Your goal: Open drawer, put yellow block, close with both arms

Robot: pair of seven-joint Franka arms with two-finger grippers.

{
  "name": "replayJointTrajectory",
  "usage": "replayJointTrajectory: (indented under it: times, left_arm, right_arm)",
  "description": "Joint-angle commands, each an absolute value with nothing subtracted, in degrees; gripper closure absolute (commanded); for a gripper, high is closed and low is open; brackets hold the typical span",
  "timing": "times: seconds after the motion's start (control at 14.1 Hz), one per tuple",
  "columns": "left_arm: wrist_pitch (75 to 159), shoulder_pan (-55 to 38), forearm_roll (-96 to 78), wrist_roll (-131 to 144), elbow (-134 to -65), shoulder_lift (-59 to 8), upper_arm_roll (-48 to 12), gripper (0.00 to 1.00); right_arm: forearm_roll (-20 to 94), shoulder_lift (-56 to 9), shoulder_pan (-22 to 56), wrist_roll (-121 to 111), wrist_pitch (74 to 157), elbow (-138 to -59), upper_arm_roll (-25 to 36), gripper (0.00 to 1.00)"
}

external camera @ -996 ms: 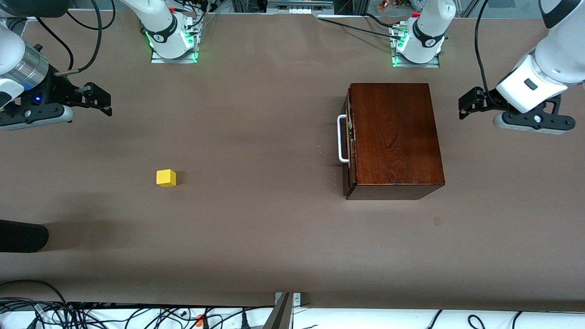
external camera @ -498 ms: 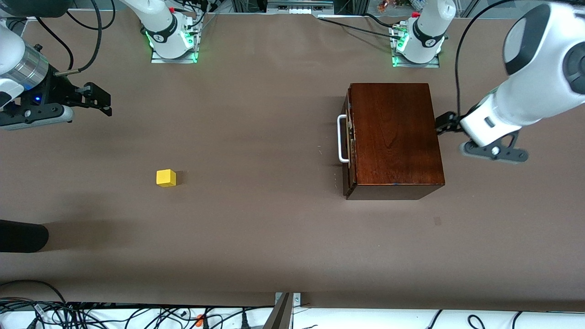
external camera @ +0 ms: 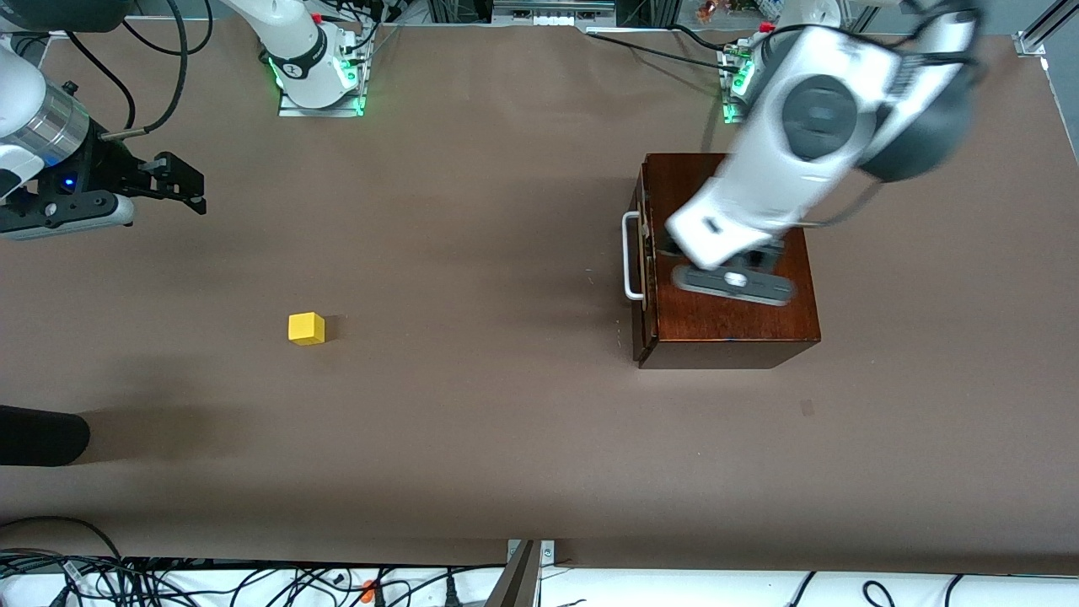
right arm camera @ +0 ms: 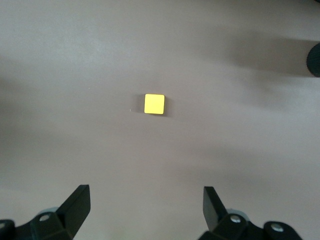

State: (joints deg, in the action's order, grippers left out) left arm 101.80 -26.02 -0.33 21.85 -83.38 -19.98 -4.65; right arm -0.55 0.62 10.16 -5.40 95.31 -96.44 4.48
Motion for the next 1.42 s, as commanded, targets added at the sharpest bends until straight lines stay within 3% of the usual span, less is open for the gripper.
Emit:
replayJointTrajectory:
  times: [0.0,0.28,0.64,1.07,1.35]
  left_arm:
    - [107.91,-30.75,0.35,25.84,-81.91,-25.30,-3.69,0.00]
    - [107.85,-35.67,7.72,29.95,-83.75,-27.77,-3.78,0.00]
    - [107.49,-40.69,15.09,39.10,-92.09,-27.86,-3.78,0.00]
    - [108.01,-41.31,17.30,41.31,-92.64,-29.70,-3.69,0.00]
    - [109.16,-41.66,21.18,45.26,-92.90,-32.16,-3.78,0.00]
  right_arm:
    - [-0.35,0.35,10.28,-5.27,94.48,-95.19,4.57,0.00]
    - [-0.35,0.35,10.28,-5.27,94.48,-95.19,4.57,0.00]
    - [-0.35,0.35,10.28,-5.27,94.40,-95.19,4.57,0.00]
    - [-1.32,-0.35,10.20,-5.45,94.83,-95.10,4.75,0.00]
    - [-1.23,-5.87,9.84,-6.15,95.09,-92.99,4.75,0.00]
